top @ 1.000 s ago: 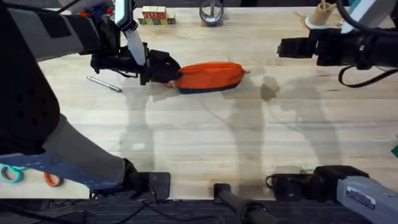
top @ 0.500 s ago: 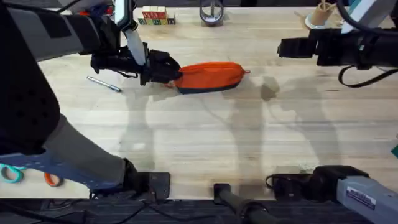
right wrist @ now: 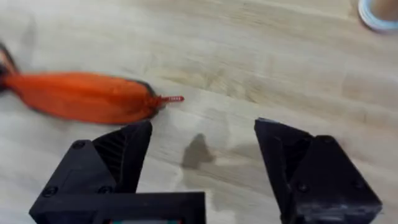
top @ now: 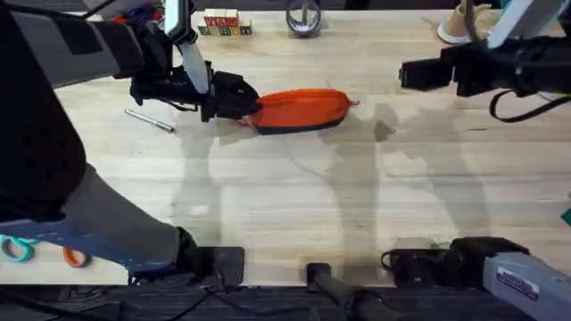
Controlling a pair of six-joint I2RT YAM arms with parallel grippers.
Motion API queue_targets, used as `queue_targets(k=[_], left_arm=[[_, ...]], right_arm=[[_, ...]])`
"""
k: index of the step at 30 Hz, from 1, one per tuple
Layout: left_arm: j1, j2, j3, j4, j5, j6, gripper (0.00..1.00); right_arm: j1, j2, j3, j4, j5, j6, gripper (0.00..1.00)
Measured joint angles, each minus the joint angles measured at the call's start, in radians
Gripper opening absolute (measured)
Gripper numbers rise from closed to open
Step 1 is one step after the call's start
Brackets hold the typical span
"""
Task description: Unzip the bag, pick up the pens from the table one at a time and place them inside, then zip the bag closed.
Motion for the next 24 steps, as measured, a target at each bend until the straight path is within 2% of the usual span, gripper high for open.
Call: queue_targets(k=[7, 13, 19, 24], left_arm=[[0.000, 0.000, 0.000, 0.000, 0.000, 0.000, 0.042], [0.000, 0.000, 0.000, 0.000, 0.000, 0.000, 0.042], [0.000, 0.000, 0.000, 0.000, 0.000, 0.000, 0.042], [0.000, 0.000, 0.000, 0.000, 0.000, 0.000, 0.042]], right_arm=[[0.000, 0.000, 0.000, -0.006, -0.092, -0.309, 0.997], [0.000, 0.000, 0.000, -0.007, -0.163, -0.504, 0.997], [0.000, 0.000, 0.000, -0.006, -0.217, -0.605, 0.997], [0.000, 0.020, 0.001, -0.007, -0.188, -0.630, 0.997]])
